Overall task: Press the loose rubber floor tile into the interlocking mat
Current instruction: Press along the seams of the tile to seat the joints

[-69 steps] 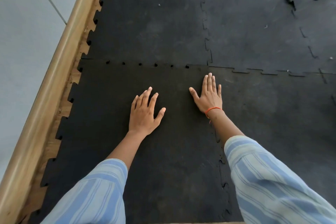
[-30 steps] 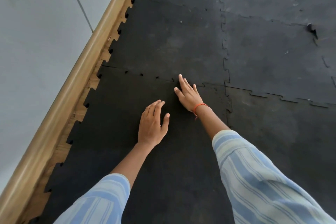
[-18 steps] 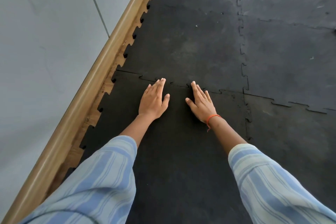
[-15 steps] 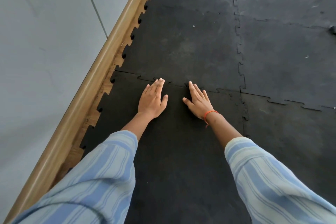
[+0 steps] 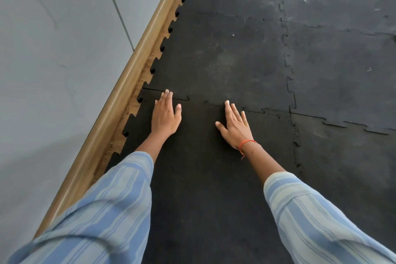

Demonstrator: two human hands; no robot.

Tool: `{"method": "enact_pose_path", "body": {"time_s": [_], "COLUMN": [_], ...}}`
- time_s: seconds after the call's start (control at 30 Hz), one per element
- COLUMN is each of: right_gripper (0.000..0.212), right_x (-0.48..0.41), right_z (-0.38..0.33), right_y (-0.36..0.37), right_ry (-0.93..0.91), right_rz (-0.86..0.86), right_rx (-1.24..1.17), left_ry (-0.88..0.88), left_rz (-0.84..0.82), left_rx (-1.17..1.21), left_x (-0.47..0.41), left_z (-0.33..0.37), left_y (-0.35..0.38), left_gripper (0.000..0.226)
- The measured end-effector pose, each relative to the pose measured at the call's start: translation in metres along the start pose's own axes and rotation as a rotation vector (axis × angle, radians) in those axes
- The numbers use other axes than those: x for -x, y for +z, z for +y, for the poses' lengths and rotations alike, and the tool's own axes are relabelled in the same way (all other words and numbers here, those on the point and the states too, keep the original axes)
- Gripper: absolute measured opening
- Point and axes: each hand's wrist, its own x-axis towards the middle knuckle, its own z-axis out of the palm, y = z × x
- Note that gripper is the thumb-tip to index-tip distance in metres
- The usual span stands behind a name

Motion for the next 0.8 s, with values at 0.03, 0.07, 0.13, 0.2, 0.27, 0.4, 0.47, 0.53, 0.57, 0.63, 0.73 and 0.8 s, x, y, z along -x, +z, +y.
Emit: {"method": "enact_pose_path", "body": {"time_s": [0.03, 0.07, 0.13, 0.2, 0.27, 0.4, 0.47, 0.53, 0.57, 0.63, 0.73, 0.8], "right_gripper": [0.073, 0.073, 0.073, 0.073, 0.072, 0.073, 0.076, 0.079, 0.080, 0.081, 0.079, 0.077], "right_x": [0.003, 0.004, 0.001, -0.003, -0.004, 0.003, 0.020, 0.042, 0.050, 0.055, 0.041, 0.039], "right_z": [0.006, 0.011, 0.015, 0.014, 0.014, 0.021, 0.042, 0.072, 0.086, 0.102, 0.108, 0.106], "right_y": [0.000, 0.001, 0.002, 0.002, -0.001, -0.019, -0.029, -0.038, -0.042, -0.047, -0.051, -0.055], "right_ry": [0.025, 0.040, 0.056, 0.066, 0.069, 0.073, 0.160, 0.220, 0.217, 0.212, 0.240, 0.276], "right_rz": [0.027, 0.041, 0.037, 0.002, -0.038, 0.024, 0.163, 0.209, 0.194, 0.147, 0.073, 0.043], "right_rx": [0.033, 0.053, 0.056, 0.055, 0.029, -0.230, -0.249, -0.130, -0.069, -0.019, 0.001, -0.082], "left_ry": [0.005, 0.013, 0.013, 0.000, -0.007, -0.082, -0.063, 0.076, 0.150, 0.227, 0.231, 0.233], "left_rz": [0.004, 0.005, -0.006, -0.055, -0.147, -0.179, -0.127, -0.103, -0.095, -0.086, -0.101, -0.136], "left_rx": [-0.036, -0.059, -0.078, -0.069, -0.060, 0.106, 0.197, 0.143, 0.097, 0.028, -0.001, -0.007], "left_x": [0.000, -0.001, -0.004, -0.007, -0.010, -0.007, 0.012, 0.042, 0.055, 0.066, 0.062, 0.064], "left_z": [-0.002, -0.003, -0.003, -0.005, -0.005, 0.008, 0.023, 0.040, 0.046, 0.050, 0.048, 0.048], "left_y": [0.002, 0.004, 0.006, 0.004, -0.002, -0.011, -0.003, 0.013, 0.022, 0.032, 0.034, 0.031], "left_gripper": [0.057, 0.058, 0.059, 0.061, 0.062, 0.059, 0.057, 0.056, 0.056, 0.056, 0.057, 0.059]}}
